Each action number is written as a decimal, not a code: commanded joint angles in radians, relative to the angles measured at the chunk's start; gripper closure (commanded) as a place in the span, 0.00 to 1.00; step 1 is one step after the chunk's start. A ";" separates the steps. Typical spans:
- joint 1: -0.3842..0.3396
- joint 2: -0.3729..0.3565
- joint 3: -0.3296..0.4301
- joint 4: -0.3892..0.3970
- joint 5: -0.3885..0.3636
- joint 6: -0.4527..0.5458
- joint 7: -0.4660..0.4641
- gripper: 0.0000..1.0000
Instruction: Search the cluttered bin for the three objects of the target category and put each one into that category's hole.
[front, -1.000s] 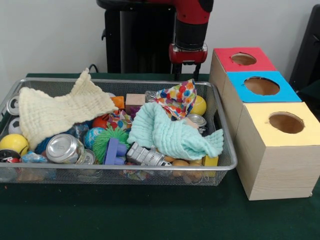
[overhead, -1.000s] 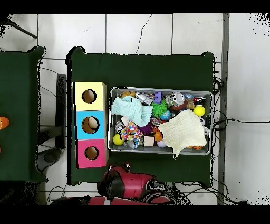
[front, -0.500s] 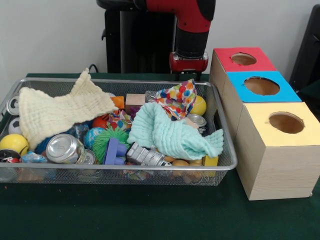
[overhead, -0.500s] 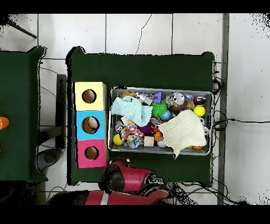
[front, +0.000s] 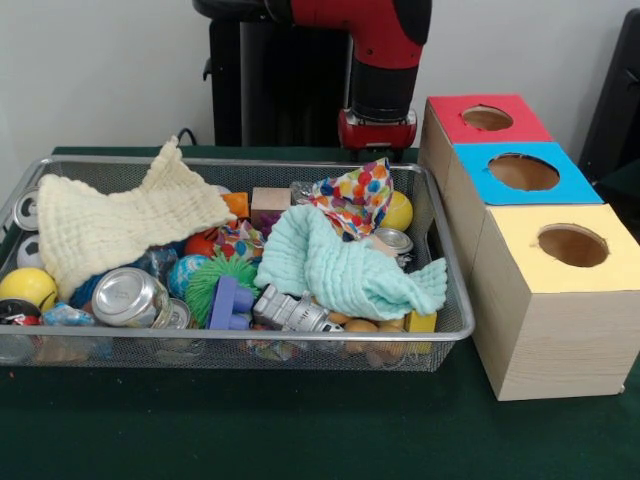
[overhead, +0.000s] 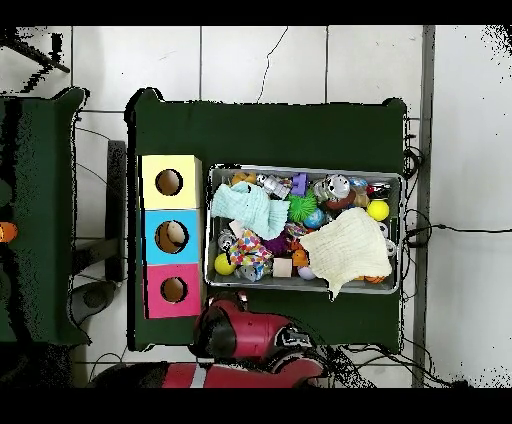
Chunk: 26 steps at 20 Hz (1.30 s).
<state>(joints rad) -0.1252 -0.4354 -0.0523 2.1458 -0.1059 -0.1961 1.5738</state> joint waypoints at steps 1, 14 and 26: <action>-0.025 -0.110 0.049 -0.017 0.053 0.118 0.192 0.00; -0.039 -0.504 0.081 0.077 0.109 0.592 0.150 0.00; -0.047 -0.371 0.076 -0.058 0.088 0.501 0.145 0.00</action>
<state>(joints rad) -0.1447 -0.8456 -0.0516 2.2211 -0.0587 0.3333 1.5738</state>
